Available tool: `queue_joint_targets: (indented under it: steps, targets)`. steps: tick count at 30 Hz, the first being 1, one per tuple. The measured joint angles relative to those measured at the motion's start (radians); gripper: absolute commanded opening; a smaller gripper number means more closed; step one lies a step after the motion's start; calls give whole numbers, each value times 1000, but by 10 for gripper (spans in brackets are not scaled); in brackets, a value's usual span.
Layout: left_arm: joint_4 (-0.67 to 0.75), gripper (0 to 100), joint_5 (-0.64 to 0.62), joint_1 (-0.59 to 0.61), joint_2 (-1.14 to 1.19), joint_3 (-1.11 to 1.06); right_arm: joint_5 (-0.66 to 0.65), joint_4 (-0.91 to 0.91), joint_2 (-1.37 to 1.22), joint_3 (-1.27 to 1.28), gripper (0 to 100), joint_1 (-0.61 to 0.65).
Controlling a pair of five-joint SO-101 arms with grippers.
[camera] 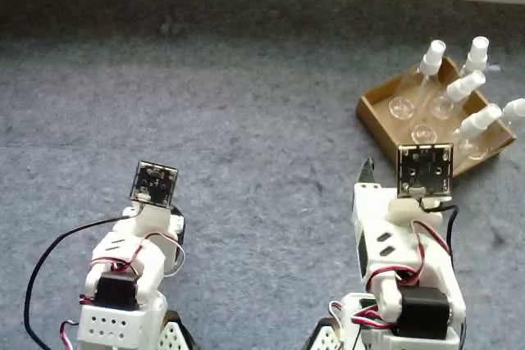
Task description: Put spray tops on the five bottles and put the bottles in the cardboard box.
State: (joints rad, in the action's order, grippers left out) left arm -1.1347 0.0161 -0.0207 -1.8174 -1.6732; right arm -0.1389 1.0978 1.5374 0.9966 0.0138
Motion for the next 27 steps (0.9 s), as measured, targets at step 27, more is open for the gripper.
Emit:
queue_joint_targets:
  steps: [27]
  targets:
    - [-183, 5, -5, 161, 0, 0, 9, 28, 288, 304, 53, 144]
